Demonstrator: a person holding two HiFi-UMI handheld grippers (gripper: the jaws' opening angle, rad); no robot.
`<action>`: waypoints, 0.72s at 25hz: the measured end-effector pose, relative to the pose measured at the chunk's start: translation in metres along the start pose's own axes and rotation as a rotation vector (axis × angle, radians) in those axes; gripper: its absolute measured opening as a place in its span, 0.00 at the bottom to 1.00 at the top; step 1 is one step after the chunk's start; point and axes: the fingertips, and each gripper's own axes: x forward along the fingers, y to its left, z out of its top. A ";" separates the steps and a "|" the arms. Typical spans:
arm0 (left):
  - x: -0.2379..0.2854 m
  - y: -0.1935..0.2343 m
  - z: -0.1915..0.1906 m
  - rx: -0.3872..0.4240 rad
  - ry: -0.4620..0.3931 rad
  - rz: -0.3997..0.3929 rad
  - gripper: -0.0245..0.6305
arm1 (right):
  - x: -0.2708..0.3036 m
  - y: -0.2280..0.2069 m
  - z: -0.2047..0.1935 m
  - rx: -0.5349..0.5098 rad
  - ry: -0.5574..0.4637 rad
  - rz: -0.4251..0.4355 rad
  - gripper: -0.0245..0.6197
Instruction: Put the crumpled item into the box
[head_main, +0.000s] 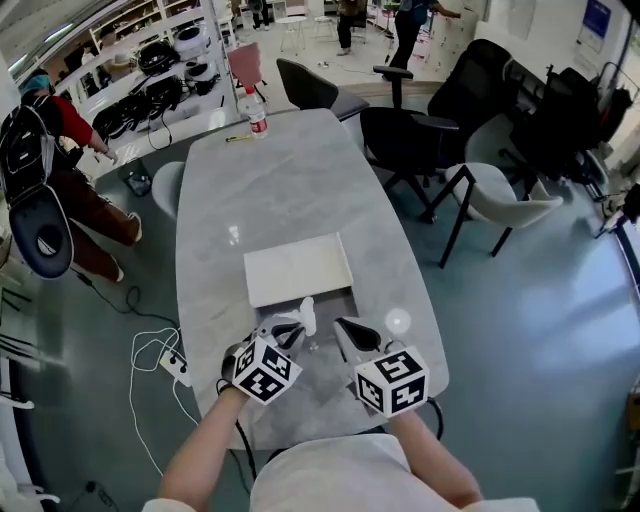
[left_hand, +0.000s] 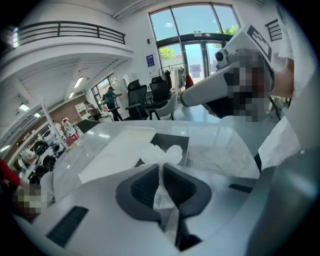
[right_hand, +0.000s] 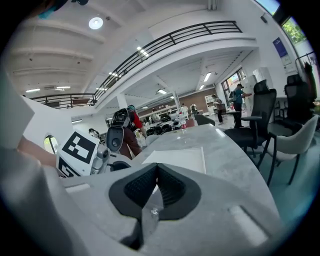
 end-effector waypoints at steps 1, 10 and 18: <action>0.002 0.001 -0.001 0.017 0.003 -0.013 0.08 | 0.001 0.000 -0.001 0.005 -0.001 -0.011 0.05; 0.025 0.005 -0.009 0.113 0.029 -0.099 0.08 | 0.006 0.002 -0.008 0.037 -0.001 -0.089 0.05; 0.051 -0.002 -0.017 0.165 0.093 -0.159 0.08 | 0.000 -0.007 -0.010 0.061 -0.011 -0.128 0.05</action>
